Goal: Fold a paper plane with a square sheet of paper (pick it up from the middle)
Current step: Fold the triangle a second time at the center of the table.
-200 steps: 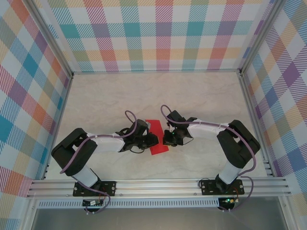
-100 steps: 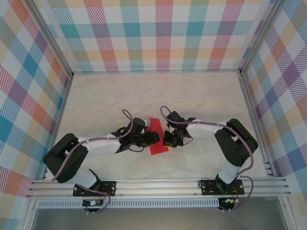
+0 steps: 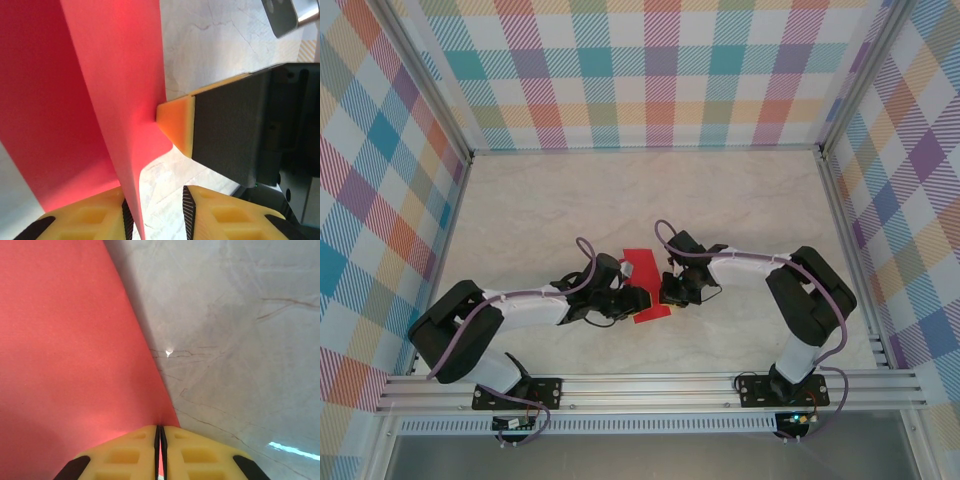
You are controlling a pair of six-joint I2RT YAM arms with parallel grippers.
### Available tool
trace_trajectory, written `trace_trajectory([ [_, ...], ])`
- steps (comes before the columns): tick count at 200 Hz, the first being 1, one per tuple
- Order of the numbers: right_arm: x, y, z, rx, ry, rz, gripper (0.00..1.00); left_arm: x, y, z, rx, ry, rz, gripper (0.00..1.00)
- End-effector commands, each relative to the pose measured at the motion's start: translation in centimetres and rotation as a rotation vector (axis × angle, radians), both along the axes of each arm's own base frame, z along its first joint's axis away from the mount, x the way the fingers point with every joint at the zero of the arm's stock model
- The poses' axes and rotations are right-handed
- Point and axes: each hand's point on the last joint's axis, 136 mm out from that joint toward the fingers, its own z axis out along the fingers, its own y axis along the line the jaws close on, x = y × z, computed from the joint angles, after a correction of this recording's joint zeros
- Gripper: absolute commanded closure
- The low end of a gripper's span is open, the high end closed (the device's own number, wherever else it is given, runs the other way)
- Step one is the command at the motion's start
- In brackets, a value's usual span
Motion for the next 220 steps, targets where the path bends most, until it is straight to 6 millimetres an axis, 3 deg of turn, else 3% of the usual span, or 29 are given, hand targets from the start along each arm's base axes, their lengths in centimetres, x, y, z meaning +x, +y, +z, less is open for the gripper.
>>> trace_trajectory([
  [1,-0.3,-0.2,-0.7,-0.008,0.066,-0.031,0.87,-0.6,-1.5,1.4,-0.065,-0.005,-0.053,0.68],
  [84,0.3,-0.1,0.7,0.071,0.053,-0.045,0.87,2.3,-2.0,1.2,-0.041,-0.07,0.039,0.77],
  [173,0.7,-0.6,2.1,0.151,0.035,-0.067,0.8,4.0,-2.5,1.1,-0.059,-0.07,0.118,0.64],
  [220,0.8,-2.2,2.3,0.13,-0.007,-0.095,0.73,4.6,-2.9,0.7,-0.069,-0.059,0.141,0.51],
])
